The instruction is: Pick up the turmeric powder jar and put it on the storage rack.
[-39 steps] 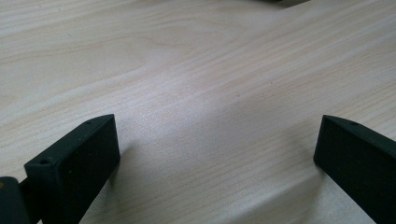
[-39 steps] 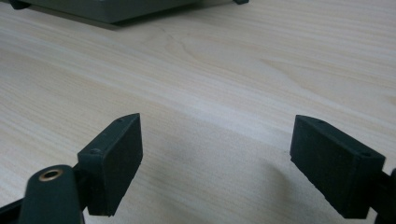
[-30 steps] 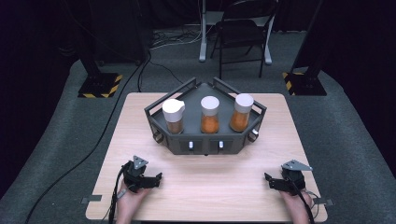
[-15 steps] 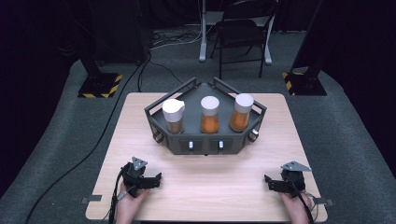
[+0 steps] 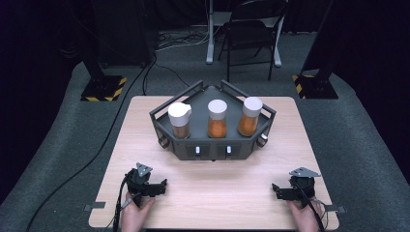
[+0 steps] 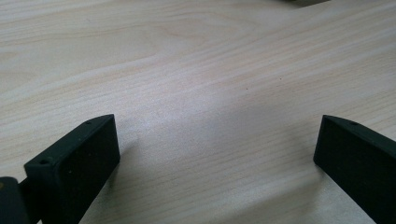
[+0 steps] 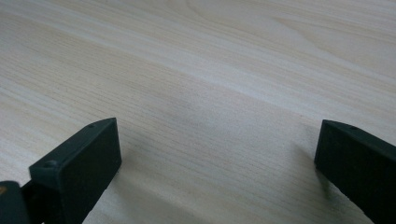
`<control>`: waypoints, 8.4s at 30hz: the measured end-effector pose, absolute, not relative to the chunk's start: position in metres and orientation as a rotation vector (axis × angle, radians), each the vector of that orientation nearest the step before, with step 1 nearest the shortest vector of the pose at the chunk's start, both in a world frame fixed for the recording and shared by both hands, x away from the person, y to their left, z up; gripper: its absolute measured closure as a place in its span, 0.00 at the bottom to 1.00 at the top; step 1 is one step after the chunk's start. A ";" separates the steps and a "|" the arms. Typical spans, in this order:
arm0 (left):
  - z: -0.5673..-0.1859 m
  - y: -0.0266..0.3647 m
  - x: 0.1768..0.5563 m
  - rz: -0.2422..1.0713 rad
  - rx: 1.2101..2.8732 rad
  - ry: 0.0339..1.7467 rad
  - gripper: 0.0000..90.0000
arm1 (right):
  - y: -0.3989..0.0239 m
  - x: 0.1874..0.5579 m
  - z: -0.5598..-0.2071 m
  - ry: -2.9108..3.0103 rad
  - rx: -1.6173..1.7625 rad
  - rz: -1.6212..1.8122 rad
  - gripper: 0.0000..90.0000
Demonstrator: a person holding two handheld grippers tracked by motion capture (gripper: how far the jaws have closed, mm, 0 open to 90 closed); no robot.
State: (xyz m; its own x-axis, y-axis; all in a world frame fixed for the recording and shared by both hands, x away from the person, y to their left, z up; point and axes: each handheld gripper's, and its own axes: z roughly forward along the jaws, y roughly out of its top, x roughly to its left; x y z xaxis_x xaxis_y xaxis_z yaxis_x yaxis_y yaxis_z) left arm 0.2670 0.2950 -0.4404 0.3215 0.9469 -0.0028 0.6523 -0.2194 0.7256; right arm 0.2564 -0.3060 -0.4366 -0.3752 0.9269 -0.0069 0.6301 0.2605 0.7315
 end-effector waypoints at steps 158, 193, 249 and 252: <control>-0.440 0.295 0.268 0.601 1.960 1.407 0.00 | -0.317 0.260 -0.436 2.156 1.349 0.928 0.00; -0.441 0.295 0.268 0.602 1.959 1.407 0.00 | -0.317 0.260 -0.436 2.156 1.348 0.928 0.00; -0.440 0.295 0.268 0.602 1.959 1.407 0.00 | -0.317 0.260 -0.437 2.155 1.348 0.928 0.00; -0.440 0.295 0.268 0.602 1.959 1.407 0.00 | -0.317 0.260 -0.436 2.156 1.348 0.928 0.00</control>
State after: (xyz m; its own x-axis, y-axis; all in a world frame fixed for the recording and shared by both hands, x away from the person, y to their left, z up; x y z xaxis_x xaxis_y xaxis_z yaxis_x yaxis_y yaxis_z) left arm 0.2679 0.2945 -0.4405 0.3206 0.9472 -0.0033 0.6522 -0.2183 0.7259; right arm 0.2603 -0.3167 -0.4365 -0.4340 0.9009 -0.0104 0.6118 0.3032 0.7306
